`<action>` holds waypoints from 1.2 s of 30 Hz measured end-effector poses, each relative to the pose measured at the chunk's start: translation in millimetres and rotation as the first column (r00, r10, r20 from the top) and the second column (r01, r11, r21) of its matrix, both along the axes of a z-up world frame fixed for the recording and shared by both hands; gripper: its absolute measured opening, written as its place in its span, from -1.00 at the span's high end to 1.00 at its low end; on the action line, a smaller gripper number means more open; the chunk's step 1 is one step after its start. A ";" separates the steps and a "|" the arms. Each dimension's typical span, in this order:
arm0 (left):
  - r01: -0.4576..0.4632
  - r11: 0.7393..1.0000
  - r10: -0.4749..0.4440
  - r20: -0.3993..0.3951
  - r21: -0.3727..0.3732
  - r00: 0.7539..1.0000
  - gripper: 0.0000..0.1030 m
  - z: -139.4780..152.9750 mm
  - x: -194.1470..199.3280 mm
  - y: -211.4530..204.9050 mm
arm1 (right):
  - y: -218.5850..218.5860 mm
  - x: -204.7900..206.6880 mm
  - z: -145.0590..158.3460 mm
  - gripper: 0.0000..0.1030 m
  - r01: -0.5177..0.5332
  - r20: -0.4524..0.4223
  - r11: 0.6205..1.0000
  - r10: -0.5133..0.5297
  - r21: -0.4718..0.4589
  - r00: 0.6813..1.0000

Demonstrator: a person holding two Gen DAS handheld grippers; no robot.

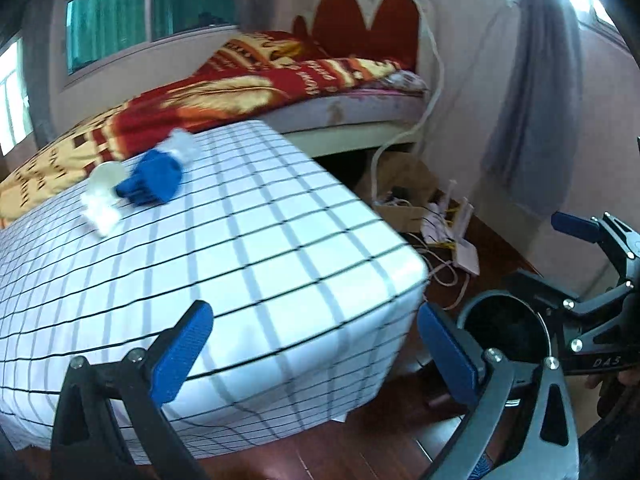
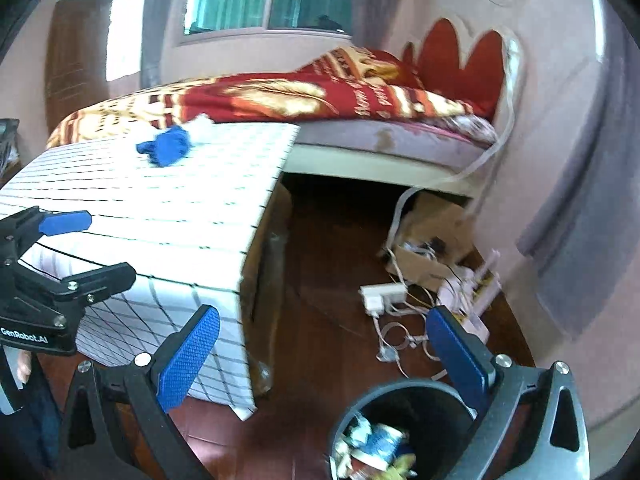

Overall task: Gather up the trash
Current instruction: 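Move both tools back toward the blue cloth and white tissue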

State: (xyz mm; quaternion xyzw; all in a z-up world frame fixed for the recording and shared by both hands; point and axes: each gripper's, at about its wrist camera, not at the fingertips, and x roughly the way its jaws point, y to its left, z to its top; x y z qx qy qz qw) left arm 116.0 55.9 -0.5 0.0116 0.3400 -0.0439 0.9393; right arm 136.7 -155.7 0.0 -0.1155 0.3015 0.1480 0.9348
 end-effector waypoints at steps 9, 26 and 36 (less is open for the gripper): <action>-0.192 0.981 0.191 0.036 0.012 0.981 -0.98 2.4 -12.3 84.2 | 78.0 20.1 11.0 -1.00 -0.130 -0.002 0.990 0.130 0.061 0.992; -0.346 0.938 0.346 -0.007 -0.036 0.938 -0.75 -1.3 64.7 213.8 | 205.7 126.2 13.6 -1.00 -0.252 -0.089 0.967 0.255 0.037 0.963; -0.333 0.934 0.311 -0.162 -0.133 0.937 -0.36 -21.0 142.4 245.9 | 256.1 202.4 -2.9 -1.00 -0.332 -0.166 0.943 0.330 0.016 0.929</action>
